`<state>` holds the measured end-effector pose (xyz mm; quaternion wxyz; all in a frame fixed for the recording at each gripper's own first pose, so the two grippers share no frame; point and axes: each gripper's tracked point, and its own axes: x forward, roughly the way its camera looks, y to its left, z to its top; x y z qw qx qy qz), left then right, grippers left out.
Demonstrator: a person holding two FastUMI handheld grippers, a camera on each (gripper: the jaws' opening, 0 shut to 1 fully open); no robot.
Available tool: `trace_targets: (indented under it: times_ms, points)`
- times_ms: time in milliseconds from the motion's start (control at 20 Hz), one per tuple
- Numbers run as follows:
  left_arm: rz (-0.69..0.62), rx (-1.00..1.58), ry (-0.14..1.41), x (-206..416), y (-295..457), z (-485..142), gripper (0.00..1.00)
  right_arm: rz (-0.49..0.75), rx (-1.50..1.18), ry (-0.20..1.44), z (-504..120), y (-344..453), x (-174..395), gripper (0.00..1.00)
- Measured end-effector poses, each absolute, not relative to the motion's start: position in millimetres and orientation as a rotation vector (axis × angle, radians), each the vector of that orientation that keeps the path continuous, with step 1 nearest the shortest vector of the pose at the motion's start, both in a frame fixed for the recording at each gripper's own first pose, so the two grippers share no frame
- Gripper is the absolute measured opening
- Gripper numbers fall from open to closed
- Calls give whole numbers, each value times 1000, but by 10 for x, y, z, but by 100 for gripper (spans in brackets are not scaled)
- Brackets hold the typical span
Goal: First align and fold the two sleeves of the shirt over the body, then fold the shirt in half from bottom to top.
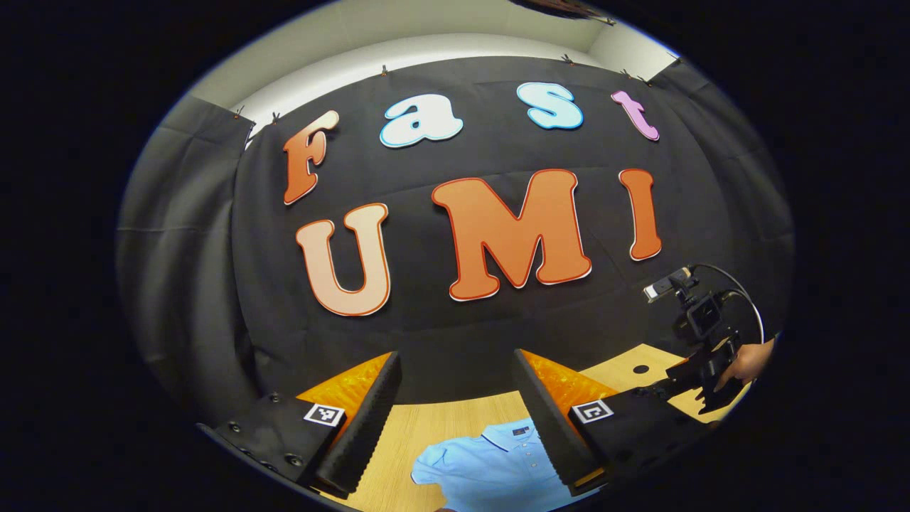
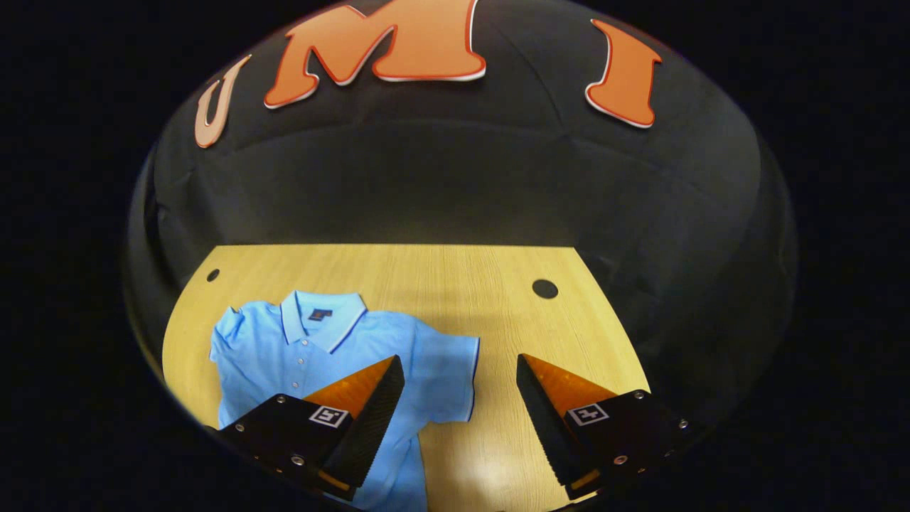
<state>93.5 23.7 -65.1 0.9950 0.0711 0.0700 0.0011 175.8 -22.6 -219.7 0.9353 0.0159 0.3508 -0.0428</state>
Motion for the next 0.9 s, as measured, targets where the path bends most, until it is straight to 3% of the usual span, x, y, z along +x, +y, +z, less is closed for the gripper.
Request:
trace_targets:
  times_ms: [550,700,900]
  points:
    - [44,148,203,959,318,-822,100,0,159,1086,-3120,-103,1792,85]
    - [58,141,217,937,359,-884,100,5,180,1138,-3303,-71,1819,76]
    - [76,147,215,916,426,-870,100,-31,175,1188,-3457,-139,1816,72]
